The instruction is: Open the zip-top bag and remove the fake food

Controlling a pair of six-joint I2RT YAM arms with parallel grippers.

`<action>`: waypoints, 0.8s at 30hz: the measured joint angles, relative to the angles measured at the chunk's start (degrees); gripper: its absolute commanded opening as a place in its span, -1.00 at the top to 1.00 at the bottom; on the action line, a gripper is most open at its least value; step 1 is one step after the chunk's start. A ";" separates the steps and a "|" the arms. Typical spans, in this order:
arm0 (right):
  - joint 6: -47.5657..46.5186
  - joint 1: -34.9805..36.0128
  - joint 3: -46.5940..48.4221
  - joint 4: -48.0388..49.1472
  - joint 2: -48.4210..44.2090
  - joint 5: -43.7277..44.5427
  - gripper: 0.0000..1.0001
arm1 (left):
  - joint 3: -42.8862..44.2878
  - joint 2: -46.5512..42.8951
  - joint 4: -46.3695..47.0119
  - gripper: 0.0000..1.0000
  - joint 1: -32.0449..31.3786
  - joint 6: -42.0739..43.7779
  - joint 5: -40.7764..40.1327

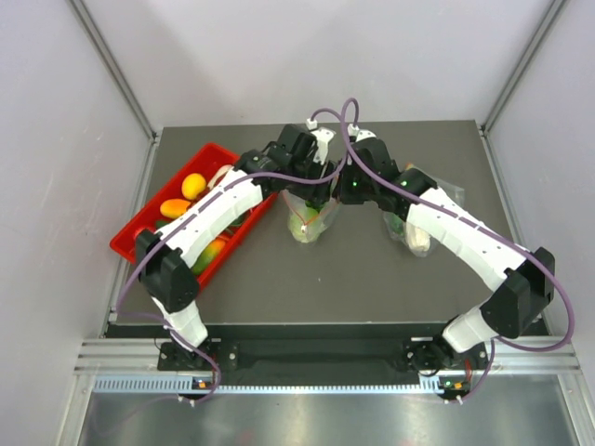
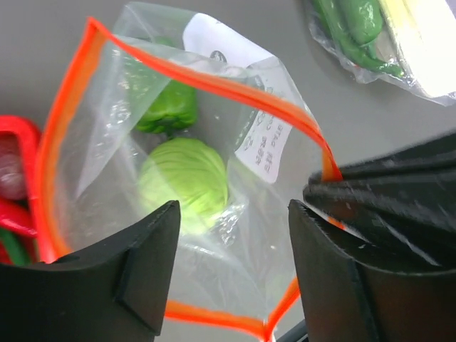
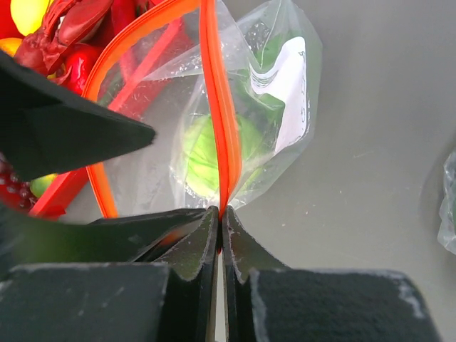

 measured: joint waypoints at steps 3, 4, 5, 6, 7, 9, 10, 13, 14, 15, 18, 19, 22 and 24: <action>0.02 0.00 -0.02 -0.02 -0.02 0.07 1.00 | 0.00 1.73 0.46 -0.26 0.31 -0.85 1.55; 0.02 0.00 -0.02 -0.02 -0.07 0.09 1.00 | 0.00 2.49 0.50 -0.25 0.42 -1.03 1.88; 0.04 0.00 -0.17 0.02 -0.13 0.09 1.00 | -0.02 3.41 0.48 -0.20 0.55 -1.25 2.27; 0.04 0.00 -0.24 -0.07 -0.17 0.13 1.00 | -0.04 4.24 0.48 -0.16 0.68 -1.51 2.86; 0.07 0.00 -0.42 -0.02 -0.24 0.15 1.00 | -0.11 4.96 0.46 -0.13 0.72 -1.62 3.28; 0.20 0.00 -0.92 0.00 -0.48 0.17 1.00 | -0.55 5.81 0.50 -0.13 0.79 -1.77 4.20; 0.24 0.00 -1.11 -0.07 -0.61 0.17 1.00 | -0.85 5.99 0.50 -0.14 0.79 -1.79 4.50; 0.48 0.00 -1.81 -0.13 -0.90 0.17 1.00 | -2.27 6.12 0.57 -0.14 0.79 -1.81 4.24; 0.61 0.00 -1.92 -0.11 -0.90 0.22 1.00 | -2.78 6.12 0.57 -0.14 0.79 -1.84 3.98; 0.66 0.00 -2.10 -0.04 -0.94 0.22 1.00 | -3.39 6.12 0.59 -0.13 0.79 -1.81 3.67; 0.81 0.00 -2.49 0.02 -1.05 0.24 1.00 | -4.72 6.47 0.46 -0.13 0.92 -1.79 2.29; 0.92 0.00 -2.60 0.04 -1.05 0.26 1.00 | -4.90 6.82 0.37 -0.14 0.96 -1.79 1.53; 1.16 0.00 -3.21 0.31 -1.05 0.28 1.00 | -5.75 7.50 0.22 -0.16 1.14 -1.77 -0.07; 1.20 0.00 -3.69 0.55 -1.05 0.22 1.00 | -6.51 7.78 0.28 -0.18 1.29 -1.77 -0.90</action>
